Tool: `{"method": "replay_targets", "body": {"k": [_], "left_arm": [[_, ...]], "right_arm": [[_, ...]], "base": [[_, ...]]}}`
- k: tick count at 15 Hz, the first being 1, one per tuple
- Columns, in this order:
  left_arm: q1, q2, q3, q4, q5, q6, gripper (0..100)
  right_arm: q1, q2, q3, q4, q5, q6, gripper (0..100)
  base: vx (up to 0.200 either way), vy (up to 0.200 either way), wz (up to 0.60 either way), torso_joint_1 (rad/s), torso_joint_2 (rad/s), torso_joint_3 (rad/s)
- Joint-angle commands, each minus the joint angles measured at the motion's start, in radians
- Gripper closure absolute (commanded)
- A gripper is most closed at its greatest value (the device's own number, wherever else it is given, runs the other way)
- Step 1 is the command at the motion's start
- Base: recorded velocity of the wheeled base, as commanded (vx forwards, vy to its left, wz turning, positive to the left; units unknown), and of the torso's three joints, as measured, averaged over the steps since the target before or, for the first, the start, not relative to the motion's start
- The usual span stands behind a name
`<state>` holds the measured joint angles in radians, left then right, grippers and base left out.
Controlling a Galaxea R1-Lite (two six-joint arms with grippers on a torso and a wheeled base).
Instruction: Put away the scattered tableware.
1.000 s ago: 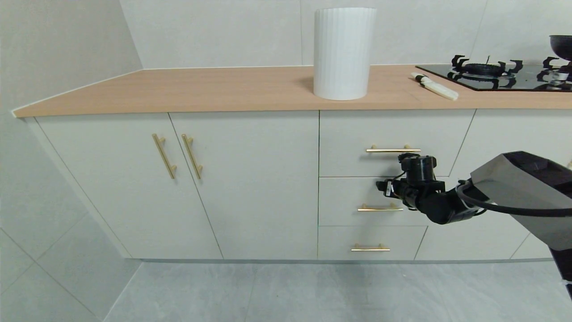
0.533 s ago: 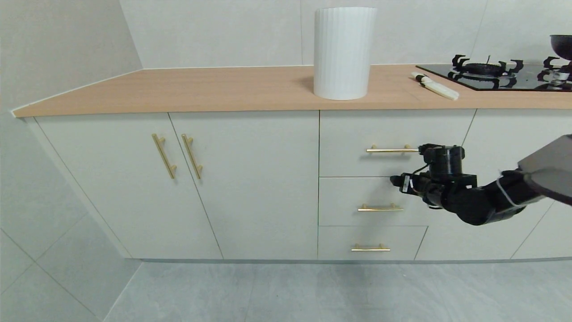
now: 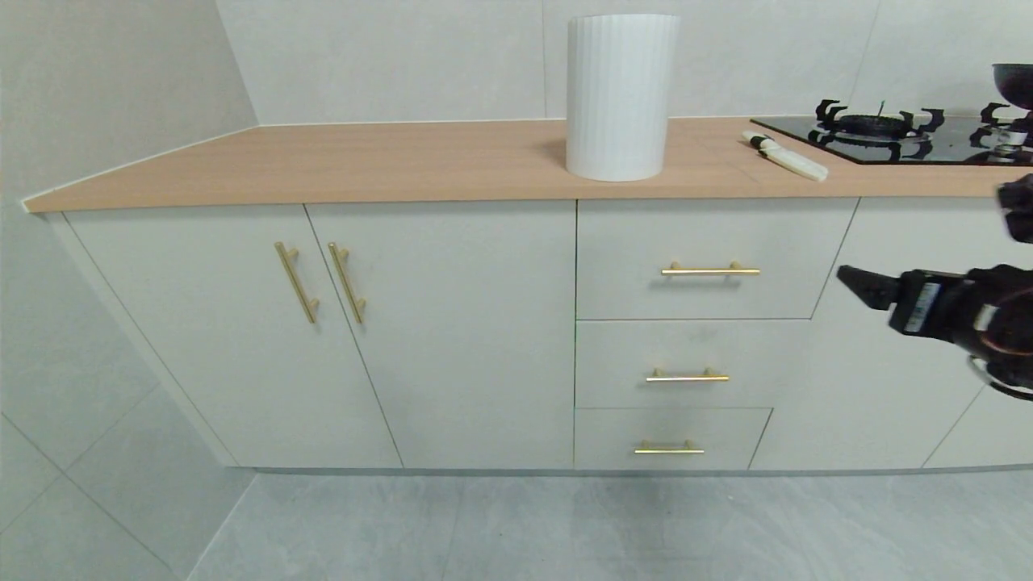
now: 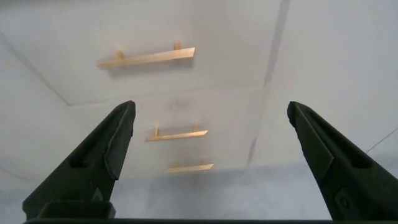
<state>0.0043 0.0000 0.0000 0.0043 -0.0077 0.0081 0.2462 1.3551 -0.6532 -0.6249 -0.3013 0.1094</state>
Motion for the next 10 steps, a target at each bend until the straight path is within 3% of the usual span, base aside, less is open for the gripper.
{"method": "replay_targets", "body": {"k": [1,7,10], "left_arm": [[0.0,0.0,0.0,0.0,0.0,0.0,0],[0.0,0.0,0.0,0.0,0.0,0.0,0],[0.0,0.0,0.0,0.0,0.0,0.0,0]], "right_arm": [[0.007,-0.533,0.233,0.025,-0.007,-0.181,0],[-0.146,-1.145,0.256,0.531,0.067,-0.212,0],[-0.206,-1.274,0.259,0.656,0.131,-0.212,0]], "base": [[0.0,0.0,0.0,0.0,0.0,0.0],[0.0,0.0,0.0,0.0,0.0,0.0],[0.0,0.0,0.0,0.0,0.0,0.0]]}}
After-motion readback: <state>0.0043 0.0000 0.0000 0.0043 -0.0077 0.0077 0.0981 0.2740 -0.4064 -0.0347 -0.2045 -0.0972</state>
